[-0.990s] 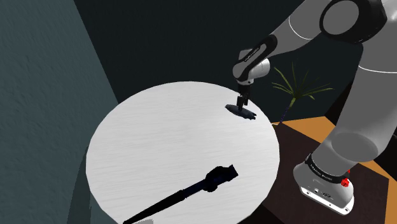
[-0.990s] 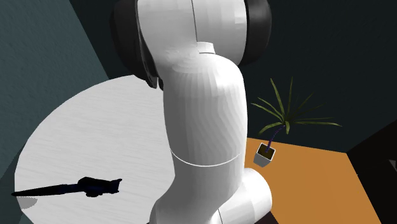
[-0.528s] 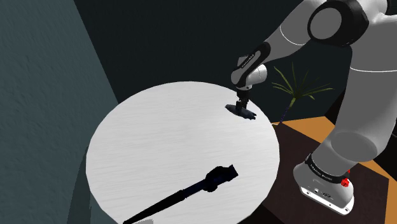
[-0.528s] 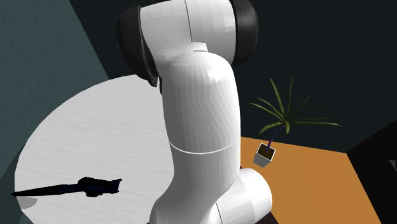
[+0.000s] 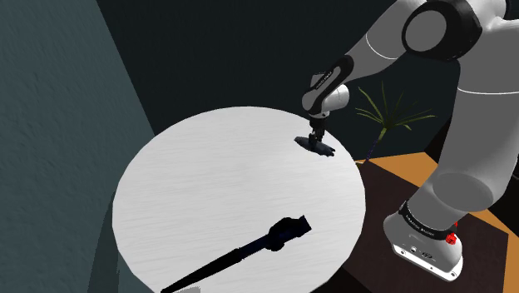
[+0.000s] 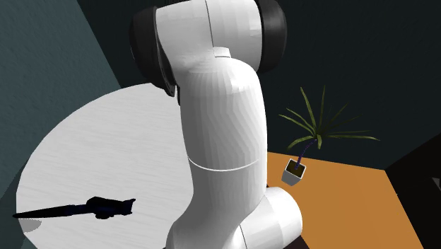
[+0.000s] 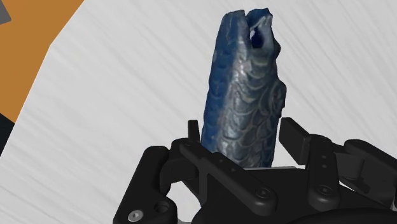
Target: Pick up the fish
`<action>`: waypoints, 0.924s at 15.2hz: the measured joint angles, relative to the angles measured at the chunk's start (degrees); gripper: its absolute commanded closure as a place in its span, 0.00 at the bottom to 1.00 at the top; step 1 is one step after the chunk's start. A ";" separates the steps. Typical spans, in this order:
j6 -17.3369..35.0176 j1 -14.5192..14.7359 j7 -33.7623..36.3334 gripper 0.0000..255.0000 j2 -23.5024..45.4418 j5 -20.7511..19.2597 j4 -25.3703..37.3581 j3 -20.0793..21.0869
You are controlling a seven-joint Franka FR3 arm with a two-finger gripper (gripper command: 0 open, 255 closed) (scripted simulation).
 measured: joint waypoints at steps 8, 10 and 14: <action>-3.24 0.40 0.89 1.00 -3.33 -1.26 -0.11 -0.64; -4.48 0.59 1.33 1.00 -4.90 -1.77 -0.38 -0.85; -7.25 0.79 2.01 1.00 -7.27 -2.66 0.10 -1.20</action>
